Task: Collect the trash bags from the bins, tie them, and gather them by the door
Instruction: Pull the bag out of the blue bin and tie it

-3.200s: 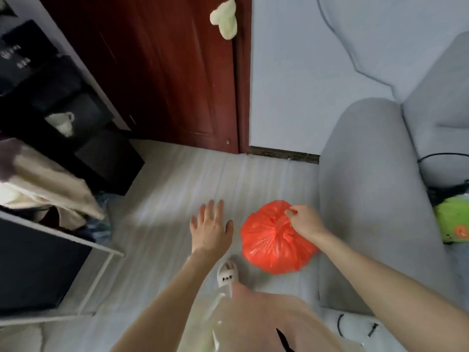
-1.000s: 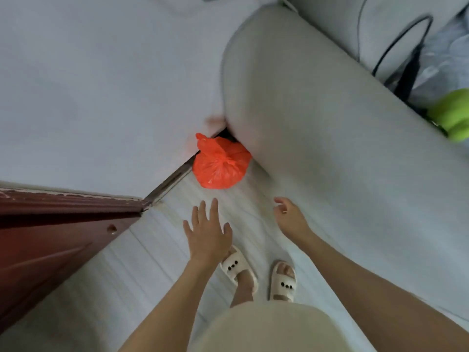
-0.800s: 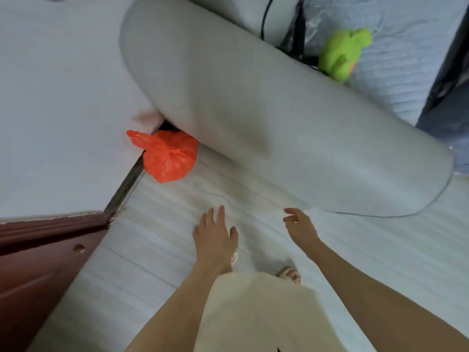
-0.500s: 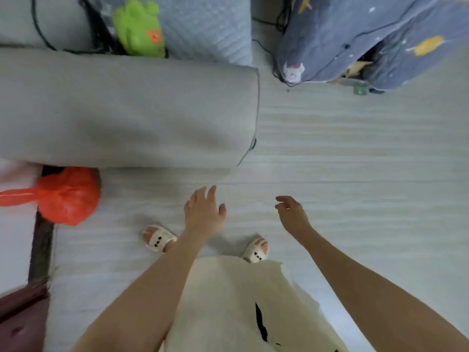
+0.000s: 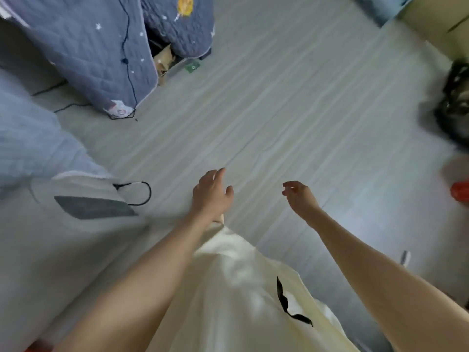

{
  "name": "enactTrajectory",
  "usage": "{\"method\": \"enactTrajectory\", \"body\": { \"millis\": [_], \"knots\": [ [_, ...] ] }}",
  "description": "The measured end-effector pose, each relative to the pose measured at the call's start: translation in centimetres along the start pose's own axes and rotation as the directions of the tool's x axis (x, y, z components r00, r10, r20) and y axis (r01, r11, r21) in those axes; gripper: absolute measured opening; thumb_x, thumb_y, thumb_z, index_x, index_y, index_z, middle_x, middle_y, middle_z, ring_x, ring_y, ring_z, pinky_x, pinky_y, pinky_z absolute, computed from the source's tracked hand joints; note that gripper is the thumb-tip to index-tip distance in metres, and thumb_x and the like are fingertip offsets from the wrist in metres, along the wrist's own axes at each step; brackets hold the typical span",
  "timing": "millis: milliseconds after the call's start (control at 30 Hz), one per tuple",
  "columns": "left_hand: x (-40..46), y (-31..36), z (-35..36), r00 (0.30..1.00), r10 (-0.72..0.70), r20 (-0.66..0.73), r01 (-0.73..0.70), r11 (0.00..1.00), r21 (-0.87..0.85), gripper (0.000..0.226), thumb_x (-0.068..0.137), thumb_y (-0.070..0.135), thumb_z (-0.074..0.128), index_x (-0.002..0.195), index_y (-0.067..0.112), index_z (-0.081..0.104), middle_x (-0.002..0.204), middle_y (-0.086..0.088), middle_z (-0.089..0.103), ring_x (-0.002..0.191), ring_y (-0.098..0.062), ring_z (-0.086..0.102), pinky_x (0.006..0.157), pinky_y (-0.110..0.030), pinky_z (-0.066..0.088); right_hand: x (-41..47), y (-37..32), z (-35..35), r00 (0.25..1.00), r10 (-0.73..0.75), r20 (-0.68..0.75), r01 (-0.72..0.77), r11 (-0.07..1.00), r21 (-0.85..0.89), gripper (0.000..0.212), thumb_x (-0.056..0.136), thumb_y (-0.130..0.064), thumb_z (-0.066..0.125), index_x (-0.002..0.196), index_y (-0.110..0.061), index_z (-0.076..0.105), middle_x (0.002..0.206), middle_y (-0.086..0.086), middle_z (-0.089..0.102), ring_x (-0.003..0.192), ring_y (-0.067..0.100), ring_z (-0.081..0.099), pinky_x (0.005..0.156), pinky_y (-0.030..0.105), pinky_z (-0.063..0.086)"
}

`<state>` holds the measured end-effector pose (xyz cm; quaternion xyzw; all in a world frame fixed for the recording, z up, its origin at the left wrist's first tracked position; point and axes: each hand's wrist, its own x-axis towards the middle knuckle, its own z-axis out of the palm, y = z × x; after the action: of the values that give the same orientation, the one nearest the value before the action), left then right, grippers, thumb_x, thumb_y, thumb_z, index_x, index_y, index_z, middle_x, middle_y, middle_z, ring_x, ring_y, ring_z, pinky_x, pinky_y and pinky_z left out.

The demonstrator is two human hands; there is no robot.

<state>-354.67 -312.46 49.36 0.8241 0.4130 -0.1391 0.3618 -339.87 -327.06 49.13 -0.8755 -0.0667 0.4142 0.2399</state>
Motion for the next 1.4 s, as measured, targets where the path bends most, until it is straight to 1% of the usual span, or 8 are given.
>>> {"method": "enactTrajectory", "body": {
  "millis": [200,333,567,767,867,1000,1167,1400],
  "knots": [
    [13.1,6.7,-4.4,0.992,0.121,0.045,-0.127,0.983,0.135,0.053,0.093,0.027,0.043,0.142,0.013,0.028,0.147,-0.009,0.033,0.136,-0.028,0.029,0.107,-0.042,0.029,9.1,-5.7,-7.0,0.995,0.033,-0.098,-0.024,0.995,0.095,0.036,0.095,-0.012,0.033,0.125,-0.012,0.054,0.121,0.013,0.062,0.106,0.029,0.059,0.077,0.029,0.044],
    [23.8,11.4,-9.4,0.981,0.162,0.110,-0.181,0.964,0.195,0.051,0.092,0.028,0.043,0.140,0.012,0.031,0.145,-0.009,0.037,0.136,-0.027,0.031,0.106,-0.041,0.031,16.9,-13.1,-12.3,0.989,0.083,-0.119,-0.071,0.992,0.101,0.040,0.093,-0.009,0.031,0.126,-0.011,0.052,0.122,0.011,0.061,0.109,0.029,0.058,0.085,0.032,0.046],
    [40.3,22.6,-21.2,0.958,0.286,0.029,-0.283,0.921,0.267,0.049,0.092,0.027,0.045,0.138,0.010,0.035,0.143,-0.012,0.040,0.133,-0.031,0.034,0.105,-0.042,0.032,28.8,-28.1,-21.8,0.978,-0.026,-0.209,0.060,0.985,0.161,0.033,0.093,-0.011,0.039,0.120,-0.012,0.056,0.117,0.014,0.064,0.103,0.031,0.060,0.072,0.024,0.040],
    [53.7,32.4,-27.3,0.921,0.389,-0.018,-0.369,0.885,0.284,0.051,0.091,0.026,0.046,0.139,0.011,0.034,0.144,-0.012,0.038,0.134,-0.031,0.034,0.107,-0.041,0.032,39.7,-37.4,-30.6,0.960,-0.055,-0.273,0.107,0.979,0.176,0.035,0.093,-0.011,0.037,0.122,-0.012,0.056,0.123,0.011,0.061,0.109,0.030,0.057,0.081,0.028,0.044],
    [60.8,36.3,-30.0,0.924,0.379,-0.048,-0.353,0.896,0.271,0.051,0.091,0.026,0.046,0.139,0.012,0.035,0.144,-0.012,0.039,0.134,-0.030,0.034,0.106,-0.041,0.032,47.0,-42.0,-34.4,0.965,-0.075,-0.252,0.120,0.978,0.169,0.036,0.093,-0.011,0.036,0.124,-0.013,0.055,0.125,0.010,0.060,0.110,0.029,0.056,0.081,0.026,0.042],
    [70.7,42.2,-35.4,0.944,0.318,-0.084,-0.286,0.920,0.269,0.050,0.092,0.028,0.044,0.139,0.012,0.034,0.143,-0.011,0.039,0.133,-0.030,0.035,0.104,-0.040,0.032,56.7,-50.4,-40.3,0.967,-0.112,-0.228,0.148,0.979,0.143,0.036,0.093,-0.013,0.038,0.124,-0.014,0.055,0.130,0.009,0.057,0.114,0.029,0.055,0.093,0.032,0.044],
    [81.5,48.8,-43.0,0.939,0.296,-0.173,-0.255,0.940,0.227,0.047,0.093,0.025,0.044,0.137,0.010,0.036,0.139,-0.013,0.043,0.129,-0.031,0.038,0.101,-0.040,0.035,65.9,-62.0,-46.3,0.963,-0.194,-0.186,0.217,0.970,0.111,0.036,0.093,-0.011,0.036,0.124,-0.012,0.054,0.130,0.009,0.057,0.114,0.027,0.055,0.084,0.026,0.042],
    [99.1,52.4,-52.6,0.948,0.243,-0.204,-0.203,0.958,0.201,0.052,0.093,0.030,0.045,0.140,0.013,0.032,0.144,-0.011,0.038,0.133,-0.030,0.035,0.104,-0.040,0.034,80.9,-78.0,-50.4,0.947,-0.299,-0.120,0.307,0.951,0.048,0.035,0.092,-0.008,0.038,0.122,-0.007,0.056,0.130,0.013,0.057,0.121,0.029,0.052,0.102,0.037,0.042]
  ]
}}
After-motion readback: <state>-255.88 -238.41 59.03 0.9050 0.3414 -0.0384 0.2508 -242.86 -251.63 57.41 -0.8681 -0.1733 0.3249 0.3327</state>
